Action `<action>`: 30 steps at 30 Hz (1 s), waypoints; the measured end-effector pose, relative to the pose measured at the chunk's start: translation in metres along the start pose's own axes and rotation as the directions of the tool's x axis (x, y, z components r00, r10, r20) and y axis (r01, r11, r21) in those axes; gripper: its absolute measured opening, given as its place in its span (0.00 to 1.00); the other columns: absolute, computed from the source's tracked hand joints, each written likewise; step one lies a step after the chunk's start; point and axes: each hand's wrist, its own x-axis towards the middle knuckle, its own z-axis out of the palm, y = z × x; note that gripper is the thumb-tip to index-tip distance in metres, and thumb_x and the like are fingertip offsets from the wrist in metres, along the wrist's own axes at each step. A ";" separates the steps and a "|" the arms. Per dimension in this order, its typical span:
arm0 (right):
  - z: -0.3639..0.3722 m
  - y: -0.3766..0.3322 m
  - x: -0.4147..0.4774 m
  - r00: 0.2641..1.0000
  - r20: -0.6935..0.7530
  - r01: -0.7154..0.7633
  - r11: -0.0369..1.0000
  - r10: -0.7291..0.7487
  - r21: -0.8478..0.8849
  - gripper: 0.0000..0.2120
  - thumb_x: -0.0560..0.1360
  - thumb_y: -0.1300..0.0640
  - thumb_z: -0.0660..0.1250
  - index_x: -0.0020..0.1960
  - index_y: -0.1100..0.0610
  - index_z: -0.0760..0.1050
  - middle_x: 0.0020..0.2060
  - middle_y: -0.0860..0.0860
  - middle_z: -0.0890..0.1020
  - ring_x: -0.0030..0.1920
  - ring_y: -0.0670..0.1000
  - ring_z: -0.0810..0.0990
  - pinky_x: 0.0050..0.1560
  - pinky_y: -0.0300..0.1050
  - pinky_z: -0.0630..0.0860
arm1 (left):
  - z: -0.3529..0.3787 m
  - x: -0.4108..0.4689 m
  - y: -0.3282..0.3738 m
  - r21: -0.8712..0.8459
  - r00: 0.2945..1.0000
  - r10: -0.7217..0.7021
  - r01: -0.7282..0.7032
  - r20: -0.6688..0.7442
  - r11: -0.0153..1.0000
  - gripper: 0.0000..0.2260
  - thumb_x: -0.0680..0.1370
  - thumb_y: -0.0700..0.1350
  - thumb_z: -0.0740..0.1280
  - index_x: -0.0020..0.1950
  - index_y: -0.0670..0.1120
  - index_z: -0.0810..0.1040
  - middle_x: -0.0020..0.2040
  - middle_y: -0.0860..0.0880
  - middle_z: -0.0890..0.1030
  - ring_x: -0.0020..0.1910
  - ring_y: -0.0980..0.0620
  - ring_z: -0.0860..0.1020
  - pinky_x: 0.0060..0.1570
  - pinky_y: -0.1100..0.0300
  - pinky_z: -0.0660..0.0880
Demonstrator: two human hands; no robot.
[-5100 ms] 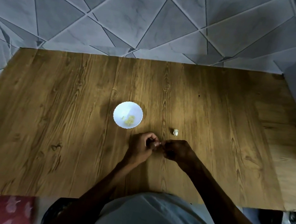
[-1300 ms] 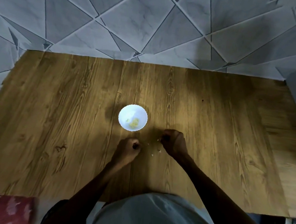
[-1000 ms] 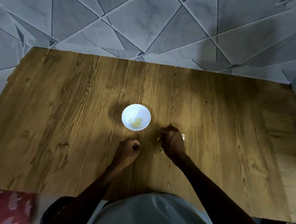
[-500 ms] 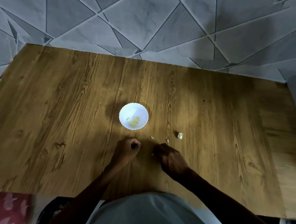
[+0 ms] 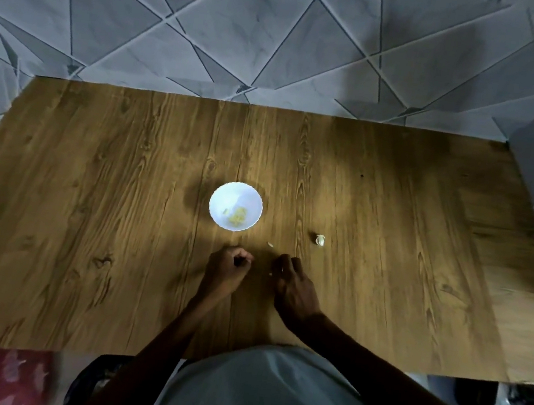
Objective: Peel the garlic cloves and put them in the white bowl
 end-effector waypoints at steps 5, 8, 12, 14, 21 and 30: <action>0.000 0.001 -0.010 0.990 0.093 0.109 0.994 -0.110 0.011 0.15 0.75 0.60 0.57 0.56 0.61 0.79 0.51 0.57 0.78 0.44 0.57 0.76 0.33 0.49 0.77 | 0.001 -0.008 -0.009 0.002 0.999 -0.045 0.045 -0.013 0.999 0.06 0.75 0.38 0.68 0.45 0.47 0.84 0.43 0.53 0.84 0.43 0.54 0.81 0.47 0.60 0.77; 0.003 0.004 -0.009 0.977 0.036 0.201 0.968 -0.208 0.147 0.18 0.81 0.55 0.52 0.50 0.62 0.79 0.47 0.57 0.79 0.42 0.54 0.74 0.31 0.49 0.73 | 0.001 -0.007 -0.011 0.022 0.999 -0.046 0.046 -0.009 0.999 0.05 0.76 0.40 0.69 0.47 0.47 0.84 0.45 0.54 0.83 0.44 0.58 0.79 0.44 0.72 0.71; 0.006 0.011 -0.004 0.953 -0.077 0.301 0.934 -0.291 0.192 0.28 0.85 0.51 0.43 0.47 0.63 0.77 0.45 0.58 0.78 0.42 0.53 0.70 0.38 0.49 0.68 | 0.001 -0.005 -0.013 -0.034 0.997 -0.071 0.072 0.019 0.997 0.07 0.77 0.41 0.68 0.46 0.52 0.84 0.44 0.55 0.84 0.45 0.56 0.81 0.49 0.62 0.77; 0.007 0.013 0.001 0.935 -0.072 0.353 0.931 -0.347 0.092 0.21 0.84 0.55 0.48 0.49 0.64 0.76 0.45 0.60 0.78 0.42 0.56 0.71 0.40 0.51 0.70 | 0.001 -0.007 -0.014 -0.100 0.995 -0.096 0.099 0.034 0.990 0.08 0.77 0.41 0.68 0.44 0.55 0.82 0.44 0.55 0.84 0.45 0.55 0.82 0.50 0.56 0.79; -0.013 -0.006 0.014 0.992 0.018 -0.124 0.905 0.128 0.406 0.07 0.68 0.69 0.64 0.39 0.58 0.77 0.34 0.51 0.79 0.33 0.49 0.77 0.34 0.43 0.74 | 0.001 -0.016 0.011 -0.669 0.932 -0.340 0.331 0.124 0.665 0.06 0.80 0.38 0.64 0.50 0.43 0.82 0.51 0.40 0.83 0.43 0.50 0.82 0.43 0.60 0.79; -0.068 -0.031 0.029 0.992 0.119 -0.078 0.898 0.029 0.433 0.13 0.71 0.68 0.67 0.47 0.53 0.85 0.41 0.48 0.86 0.39 0.47 0.83 0.42 0.43 0.80 | 0.009 -0.027 0.054 -0.852 0.791 -0.317 0.503 0.523 -0.148 0.14 0.82 0.43 0.56 0.48 0.41 0.80 0.42 0.43 0.82 0.41 0.48 0.81 0.45 0.57 0.75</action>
